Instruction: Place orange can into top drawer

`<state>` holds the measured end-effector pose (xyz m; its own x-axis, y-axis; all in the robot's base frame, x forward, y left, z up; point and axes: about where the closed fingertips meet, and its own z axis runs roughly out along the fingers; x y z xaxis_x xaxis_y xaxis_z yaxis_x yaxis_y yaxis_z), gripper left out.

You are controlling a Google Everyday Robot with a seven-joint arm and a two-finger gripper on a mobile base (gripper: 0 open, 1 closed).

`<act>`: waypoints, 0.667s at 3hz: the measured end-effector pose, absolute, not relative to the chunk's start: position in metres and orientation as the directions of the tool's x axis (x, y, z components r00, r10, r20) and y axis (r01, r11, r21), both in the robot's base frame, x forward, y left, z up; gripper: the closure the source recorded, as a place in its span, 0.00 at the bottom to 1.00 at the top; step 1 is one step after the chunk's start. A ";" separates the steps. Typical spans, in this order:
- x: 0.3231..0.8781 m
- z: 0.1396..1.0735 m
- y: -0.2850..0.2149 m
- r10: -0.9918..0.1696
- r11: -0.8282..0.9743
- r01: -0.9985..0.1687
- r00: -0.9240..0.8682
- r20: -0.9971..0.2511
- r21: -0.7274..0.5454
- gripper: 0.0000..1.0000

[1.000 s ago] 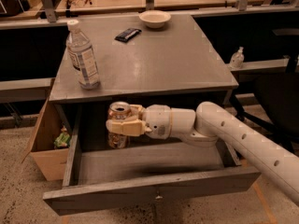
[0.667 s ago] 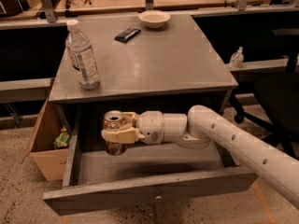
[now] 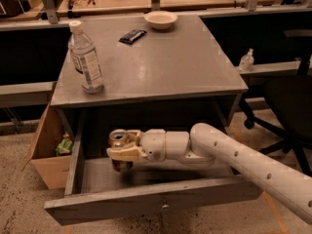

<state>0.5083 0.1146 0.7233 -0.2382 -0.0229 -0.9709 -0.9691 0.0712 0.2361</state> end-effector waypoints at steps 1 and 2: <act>0.511 0.694 0.117 -0.053 0.113 -0.968 -0.229 -0.972 0.222 1.00; 0.516 0.680 0.122 -0.065 0.120 -0.977 -0.187 -0.980 0.179 0.85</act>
Offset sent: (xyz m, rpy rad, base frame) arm 0.0175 0.0106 -0.0599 -0.0645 -0.1191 -0.0514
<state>0.5163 0.1224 0.6799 -0.1874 -0.0645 -0.9802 -0.9766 0.1197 0.1788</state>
